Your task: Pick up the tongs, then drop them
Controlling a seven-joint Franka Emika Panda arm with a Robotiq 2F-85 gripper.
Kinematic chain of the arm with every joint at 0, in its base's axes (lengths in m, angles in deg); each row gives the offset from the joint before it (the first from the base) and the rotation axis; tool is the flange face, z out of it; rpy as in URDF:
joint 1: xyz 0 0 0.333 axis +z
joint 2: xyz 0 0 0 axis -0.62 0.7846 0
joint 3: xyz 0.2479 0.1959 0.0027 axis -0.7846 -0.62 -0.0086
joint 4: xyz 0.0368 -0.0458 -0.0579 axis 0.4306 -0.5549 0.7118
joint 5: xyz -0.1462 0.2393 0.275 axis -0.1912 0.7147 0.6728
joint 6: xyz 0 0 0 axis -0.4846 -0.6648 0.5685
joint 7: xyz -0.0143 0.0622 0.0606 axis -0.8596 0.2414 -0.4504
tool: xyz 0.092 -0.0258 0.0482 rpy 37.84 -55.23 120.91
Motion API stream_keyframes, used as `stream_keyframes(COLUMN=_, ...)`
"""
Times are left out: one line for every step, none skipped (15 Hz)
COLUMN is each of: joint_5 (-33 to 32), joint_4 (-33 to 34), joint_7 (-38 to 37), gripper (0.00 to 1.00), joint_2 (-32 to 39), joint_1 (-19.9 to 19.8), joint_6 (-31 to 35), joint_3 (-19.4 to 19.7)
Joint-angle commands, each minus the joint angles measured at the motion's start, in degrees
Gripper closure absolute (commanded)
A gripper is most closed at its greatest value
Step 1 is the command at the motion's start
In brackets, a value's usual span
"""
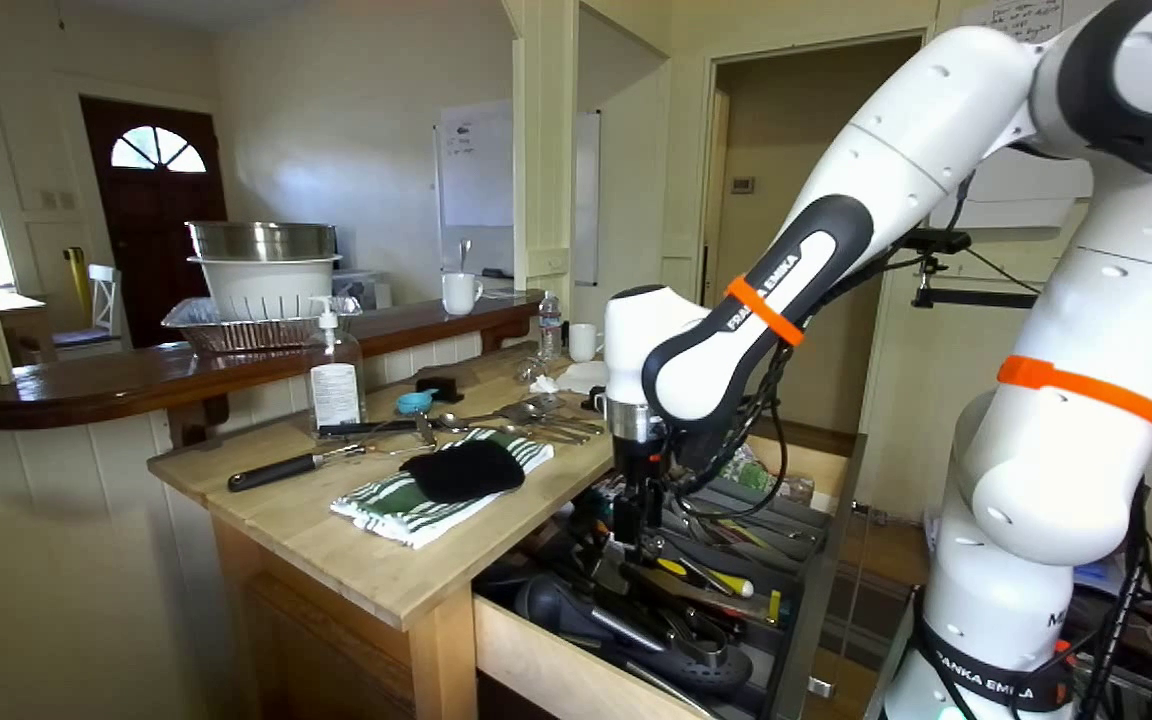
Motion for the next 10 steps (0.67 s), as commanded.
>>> stream_keyframes(joint_5=5.4, joint_4=-3.4, joint_7=5.8, gripper=0.0, joint_2=-14.2, joint_1=3.6, joint_6=-12.9, joint_3=1.6)
stream_keyframes(joint_5=5.7, joint_4=-0.4, joint_7=6.7, gripper=0.0, joint_2=-15.4, joint_1=3.9, joint_6=-17.5, joint_3=2.1)
stream_keyframes(joint_5=5.9, joint_4=-0.4, joint_7=7.5, gripper=0.0, joint_2=-19.1, joint_1=4.4, joint_6=-21.1, joint_3=2.6)
stream_keyframes(joint_5=6.0, joint_4=-2.1, joint_7=8.4, gripper=0.0, joint_2=-23.8, joint_1=4.7, joint_6=-23.8, joint_3=3.3)
stream_keyframes(joint_5=5.3, joint_4=-1.9, joint_7=8.1, gripper=0.0, joint_2=-27.1, joint_1=4.4, joint_6=-24.9, joint_3=3.6)
stream_keyframes(joint_5=4.2, joint_4=0.5, joint_7=6.2, gripper=0.0, joint_2=-19.0, joint_1=3.7, joint_6=-21.8, joint_3=2.2)
stream_keyframes(joint_5=4.2, joint_4=0.3, joint_7=6.6, gripper=0.0, joint_2=-22.0, joint_1=3.7, joint_6=-23.3, joint_3=2.6)
stream_keyframes(joint_5=4.2, joint_4=0.0, joint_7=7.0, gripper=0.0, joint_2=-24.3, joint_1=3.7, joint_6=-24.2, joint_3=3.0)
stream_keyframes(joint_5=4.2, joint_4=-0.4, joint_7=7.1, gripper=0.0, joint_2=-26.0, joint_1=3.7, joint_6=-24.5, joint_3=3.1)
stream_keyframes(joint_5=4.2, joint_4=-0.9, joint_7=7.1, gripper=0.0, joint_2=-26.8, joint_1=3.8, joint_6=-24.5, joint_3=3.1)
